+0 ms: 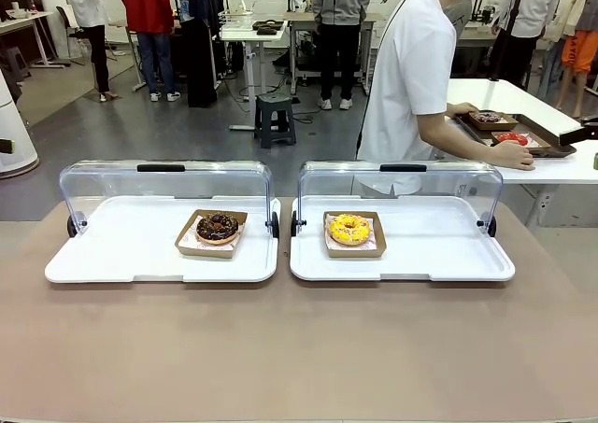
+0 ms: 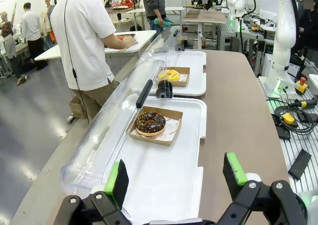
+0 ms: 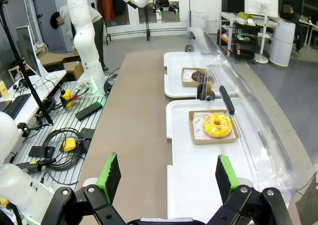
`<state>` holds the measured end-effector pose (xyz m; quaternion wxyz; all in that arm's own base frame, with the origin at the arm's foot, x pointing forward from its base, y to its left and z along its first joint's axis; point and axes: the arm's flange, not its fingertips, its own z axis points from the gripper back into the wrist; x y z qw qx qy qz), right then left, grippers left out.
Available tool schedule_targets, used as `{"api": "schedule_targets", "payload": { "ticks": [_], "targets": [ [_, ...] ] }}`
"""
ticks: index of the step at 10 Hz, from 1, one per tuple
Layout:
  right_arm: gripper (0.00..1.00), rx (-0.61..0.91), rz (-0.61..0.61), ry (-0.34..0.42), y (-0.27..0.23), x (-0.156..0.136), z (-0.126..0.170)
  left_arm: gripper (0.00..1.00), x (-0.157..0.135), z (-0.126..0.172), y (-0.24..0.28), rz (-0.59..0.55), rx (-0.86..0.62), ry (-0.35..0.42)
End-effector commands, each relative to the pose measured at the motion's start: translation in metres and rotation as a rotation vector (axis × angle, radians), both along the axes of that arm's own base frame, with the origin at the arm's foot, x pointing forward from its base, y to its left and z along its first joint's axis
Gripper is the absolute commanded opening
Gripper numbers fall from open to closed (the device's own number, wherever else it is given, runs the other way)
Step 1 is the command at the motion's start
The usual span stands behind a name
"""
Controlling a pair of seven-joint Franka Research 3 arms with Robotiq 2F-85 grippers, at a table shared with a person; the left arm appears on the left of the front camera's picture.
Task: Provide the desired donut to the person.
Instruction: Place the picked Paper togo box onto the Handle tray extended by the person.
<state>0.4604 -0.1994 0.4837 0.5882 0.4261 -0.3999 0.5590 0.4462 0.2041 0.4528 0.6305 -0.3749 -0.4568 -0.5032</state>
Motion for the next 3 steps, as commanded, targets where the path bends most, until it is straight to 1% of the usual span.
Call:
{"api": "schedule_targets", "payload": {
  "ticks": [1, 3],
  "targets": [
    [1.0, 0.0, 0.002, 0.0, 0.0013, 0.0, 0.0006, 1.0, -0.0006, 0.0023, 0.0003, 0.004, -0.001, 0.005],
    [1.0, 0.0, 0.002, 0.0, 0.0013, 0.0, 0.0006, 1.0, -0.0006, 0.0023, 0.0003, 0.004, -0.001, 0.005]
  ]
}}
